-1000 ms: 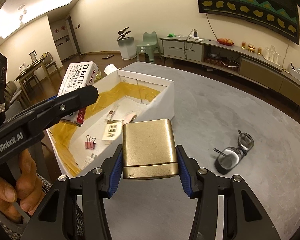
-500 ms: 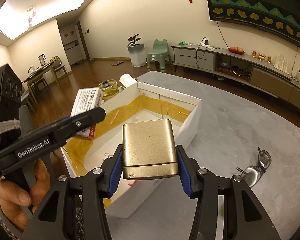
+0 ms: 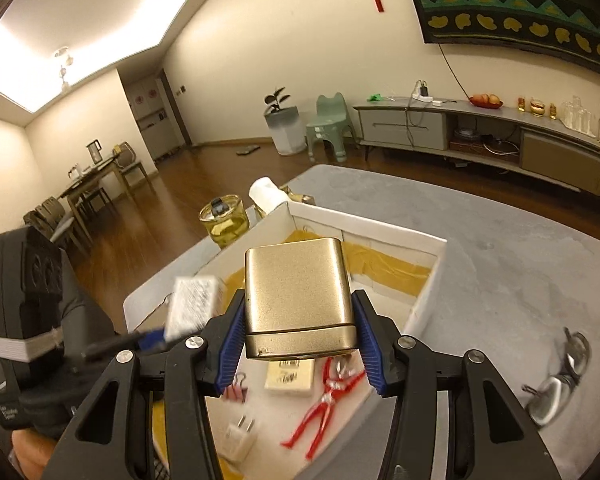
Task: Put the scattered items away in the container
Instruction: 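Open both grippers to drop the staple box and gold box into the box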
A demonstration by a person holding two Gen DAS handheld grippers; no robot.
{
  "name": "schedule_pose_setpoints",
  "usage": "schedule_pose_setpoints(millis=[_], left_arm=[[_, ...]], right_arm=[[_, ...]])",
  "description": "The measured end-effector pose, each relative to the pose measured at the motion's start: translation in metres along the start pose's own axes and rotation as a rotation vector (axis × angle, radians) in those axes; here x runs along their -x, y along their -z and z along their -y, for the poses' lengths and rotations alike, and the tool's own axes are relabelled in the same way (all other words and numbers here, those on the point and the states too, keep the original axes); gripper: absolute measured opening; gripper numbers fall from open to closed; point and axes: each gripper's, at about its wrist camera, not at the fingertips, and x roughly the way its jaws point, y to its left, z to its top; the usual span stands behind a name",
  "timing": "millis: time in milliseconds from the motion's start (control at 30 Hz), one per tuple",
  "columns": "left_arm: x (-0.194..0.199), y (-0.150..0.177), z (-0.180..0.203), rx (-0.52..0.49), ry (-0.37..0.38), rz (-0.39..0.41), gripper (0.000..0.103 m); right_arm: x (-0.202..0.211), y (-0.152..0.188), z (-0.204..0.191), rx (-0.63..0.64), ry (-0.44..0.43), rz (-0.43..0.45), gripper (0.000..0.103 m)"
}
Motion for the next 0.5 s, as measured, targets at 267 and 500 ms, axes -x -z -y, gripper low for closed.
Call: schedule_pose_setpoints(millis=[267, 500], left_arm=[[0.006, 0.002, 0.016, -0.051, -0.051, 0.038, 0.053], [0.019, 0.004, 0.028, -0.072, -0.051, 0.066, 0.053]], right_arm=[[0.001, 0.007, 0.024, -0.107, -0.020, -0.015, 0.070], [0.024, 0.006, 0.018, -0.131, -0.060, -0.009, 0.070]])
